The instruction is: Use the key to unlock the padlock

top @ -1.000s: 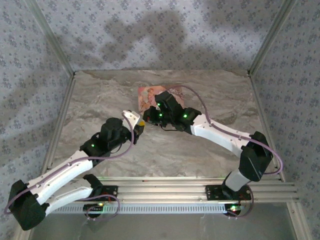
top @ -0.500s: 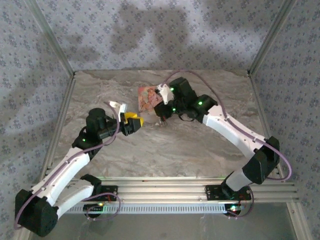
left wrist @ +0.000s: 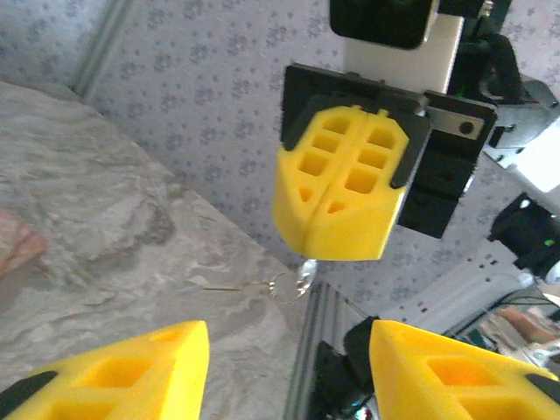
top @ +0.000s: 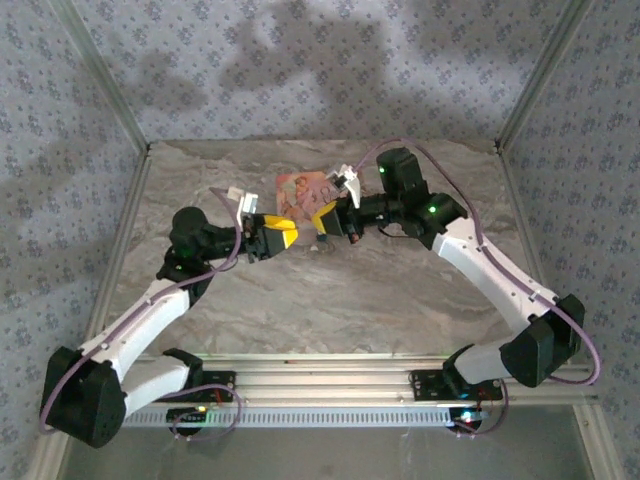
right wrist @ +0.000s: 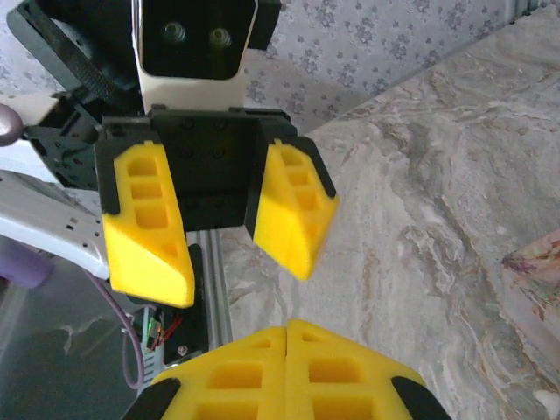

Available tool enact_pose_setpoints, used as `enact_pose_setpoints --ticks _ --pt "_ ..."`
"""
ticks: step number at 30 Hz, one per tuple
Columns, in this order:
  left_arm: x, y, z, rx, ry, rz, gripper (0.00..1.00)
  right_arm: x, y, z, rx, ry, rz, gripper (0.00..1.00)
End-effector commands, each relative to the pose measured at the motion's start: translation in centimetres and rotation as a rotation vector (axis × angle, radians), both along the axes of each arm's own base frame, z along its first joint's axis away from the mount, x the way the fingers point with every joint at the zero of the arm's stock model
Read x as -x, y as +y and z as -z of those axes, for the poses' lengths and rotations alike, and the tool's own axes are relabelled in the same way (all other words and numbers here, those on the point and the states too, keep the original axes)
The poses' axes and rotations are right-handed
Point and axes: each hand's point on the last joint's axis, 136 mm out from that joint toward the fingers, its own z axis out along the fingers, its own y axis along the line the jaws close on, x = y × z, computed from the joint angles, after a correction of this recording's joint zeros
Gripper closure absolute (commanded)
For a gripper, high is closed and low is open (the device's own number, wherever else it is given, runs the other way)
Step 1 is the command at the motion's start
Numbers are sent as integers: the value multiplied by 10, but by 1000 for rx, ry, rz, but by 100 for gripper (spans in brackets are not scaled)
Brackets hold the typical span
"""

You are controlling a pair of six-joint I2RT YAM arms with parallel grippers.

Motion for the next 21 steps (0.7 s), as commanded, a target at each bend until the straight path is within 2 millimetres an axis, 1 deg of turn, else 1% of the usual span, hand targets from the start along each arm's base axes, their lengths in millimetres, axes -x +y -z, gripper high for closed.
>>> enact_pose_setpoints --ticks 1,7,11,14,15,16,17,18,19,20,21 --pt "11 -12 -28 56 -82 88 51 9 3 -20 -78 -9 -51 100" --pt "11 -28 -26 53 -76 129 54 9 3 -20 -99 10 -49 100" --pt "12 -34 -27 55 -73 156 60 11 2 -20 -105 8 -44 100" --pt "13 -35 -28 55 -74 163 70 12 0 -20 -104 2 -34 100" --pt "13 -35 -26 52 -70 162 77 11 0 -20 -104 2 -30 100" --pt "12 -35 -26 47 -66 156 89 12 0 -21 -106 2 -27 100" --pt "11 -35 -25 42 -64 149 97 11 -1 -22 -109 2 -24 100" --pt "10 -35 -22 35 -58 142 100 11 0 -22 -111 3 -23 100" --pt "10 -34 -21 32 -57 138 100 11 0 -24 -114 0 -21 100" --pt "9 -34 -20 29 -55 132 99 10 0 -24 -116 2 -19 100" --pt "10 -34 -20 26 -54 129 94 10 0 -24 -118 0 -19 100"
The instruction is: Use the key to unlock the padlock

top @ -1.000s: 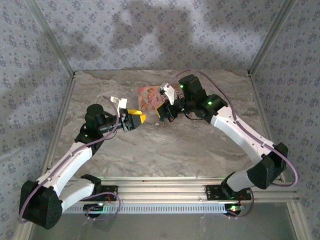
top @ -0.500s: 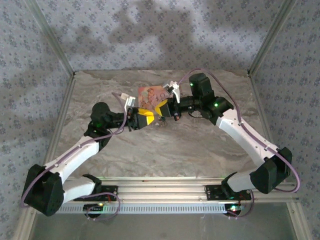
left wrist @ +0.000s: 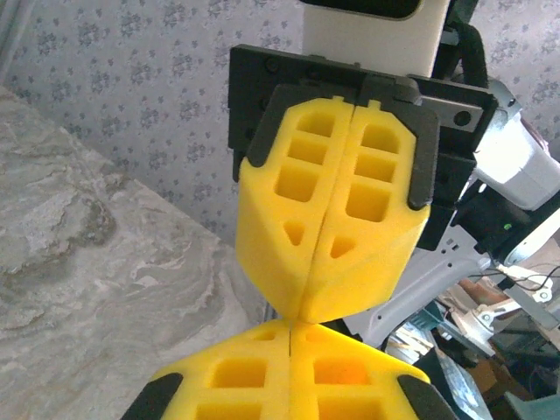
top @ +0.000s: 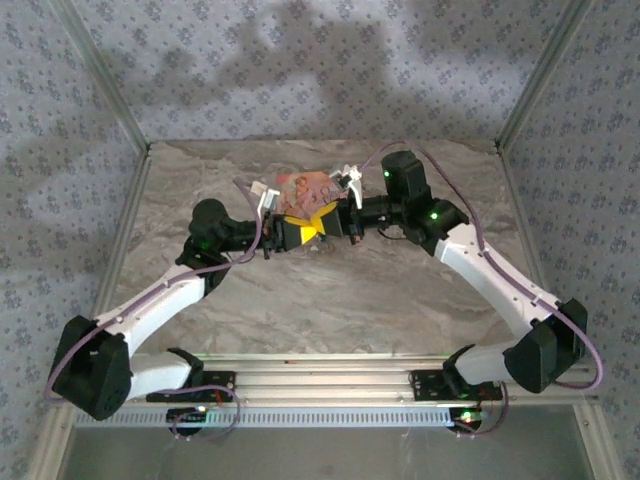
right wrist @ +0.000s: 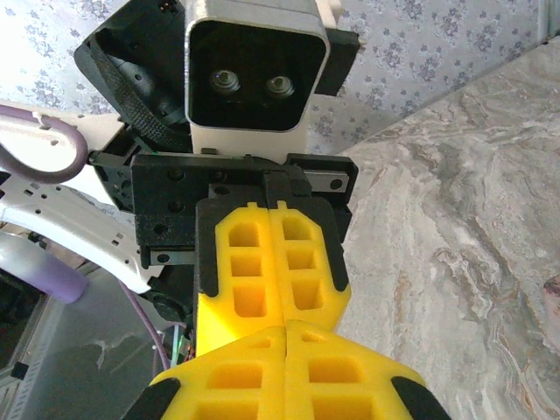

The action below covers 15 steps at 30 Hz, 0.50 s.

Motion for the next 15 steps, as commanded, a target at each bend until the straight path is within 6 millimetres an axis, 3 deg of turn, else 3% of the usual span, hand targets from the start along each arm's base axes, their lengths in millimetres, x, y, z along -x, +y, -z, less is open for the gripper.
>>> enact_pose_setpoints --ticks 1,3,9,12,15 --pt "3 0 -11 6 -40 2 89 3 0 -14 -36 -28 3 100" --pt "3 1 -12 7 -42 -3 78 3 1 -14 -37 -30 2 100" --pt "7 -1 -14 6 -45 14 67 2 3 -14 -39 -30 9 100" --pt "8 -2 -13 1 -45 17 68 2 5 -13 -39 -28 9 100" --pt "8 -1 -14 2 -50 16 80 2 6 -13 -39 -26 9 100"
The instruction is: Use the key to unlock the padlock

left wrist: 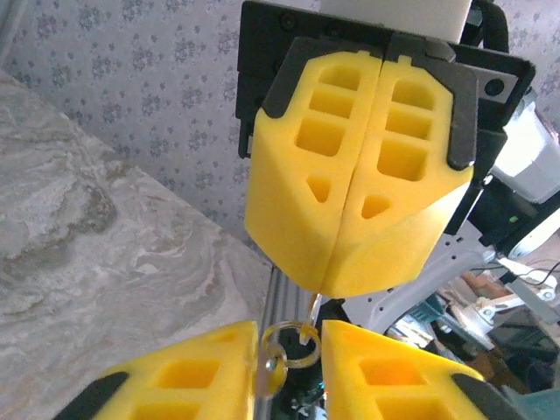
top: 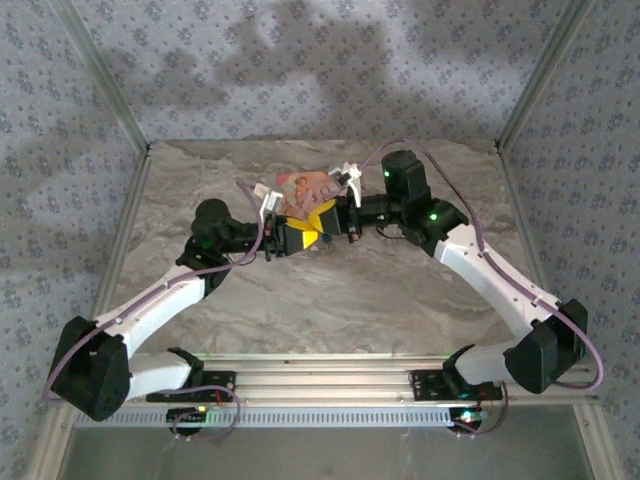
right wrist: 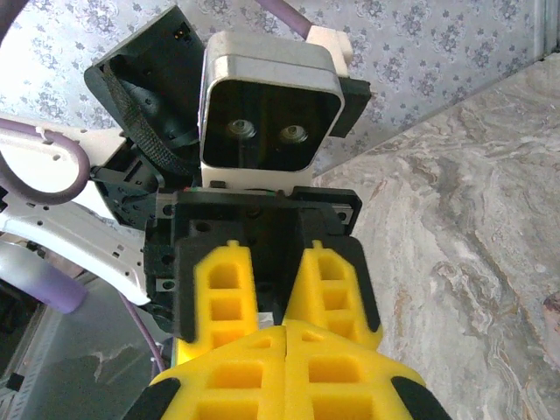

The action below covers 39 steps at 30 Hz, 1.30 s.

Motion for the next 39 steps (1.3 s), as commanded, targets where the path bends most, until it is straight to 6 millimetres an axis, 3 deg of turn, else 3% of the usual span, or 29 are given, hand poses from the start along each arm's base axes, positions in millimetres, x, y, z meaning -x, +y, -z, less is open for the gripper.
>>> enact_pose_setpoints --ticks 1,5,13,17,20,25,27,31,39 --pt "7 0 -20 25 -69 13 84 3 1 -7 -18 -13 2 100" --pt "7 1 -22 25 -80 7 100 4 2 -5 -17 -10 0 100" --pt "4 5 -19 19 -85 -39 100 3 3 -2 -20 13 10 98" --pt "-3 6 -13 -5 -64 -77 100 -2 3 -2 -20 41 42 75" --pt "-11 10 -5 -30 -40 -119 100 -9 1 -4 -18 73 91 52" --pt "-23 20 7 -56 -3 -203 100 -29 -14 -10 -32 122 265 37" --pt "-27 24 10 -58 9 -229 100 -33 -17 -12 -69 148 309 35" --pt "-30 29 13 -57 37 -255 100 -37 -11 10 -114 233 346 34" --pt "-22 36 12 -51 43 -262 100 -34 12 16 -117 270 302 41"
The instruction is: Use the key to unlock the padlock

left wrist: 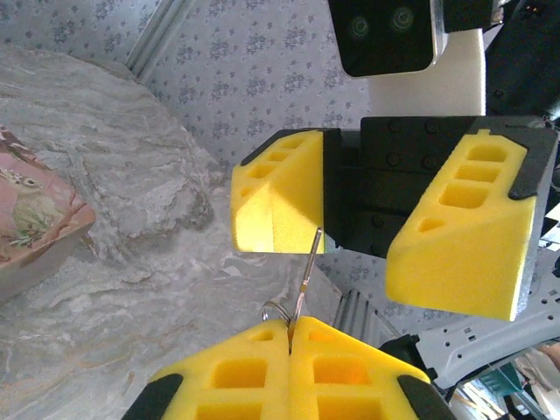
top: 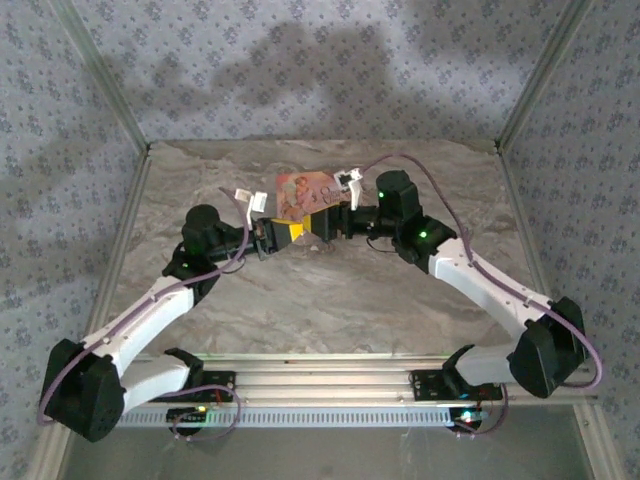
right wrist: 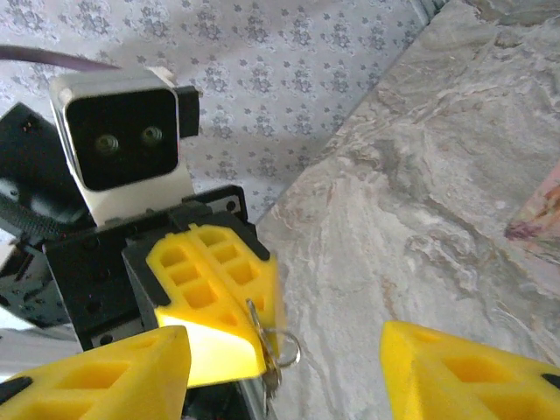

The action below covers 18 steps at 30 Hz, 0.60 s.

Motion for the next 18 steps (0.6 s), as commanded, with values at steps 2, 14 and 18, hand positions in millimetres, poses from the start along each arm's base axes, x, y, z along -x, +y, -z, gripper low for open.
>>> enact_pose_setpoints --ticks 2,14,18 --pt "7 5 -11 13 -23 -4 100 -5 10 -21 -62 -14 13 41" --pt "16 6 -11 12 -21 30 100 -3 25 -22 -64 -25 -28 79" --pt "19 6 -8 0 -17 37 100 2 25 -25 -62 -58 -58 100"
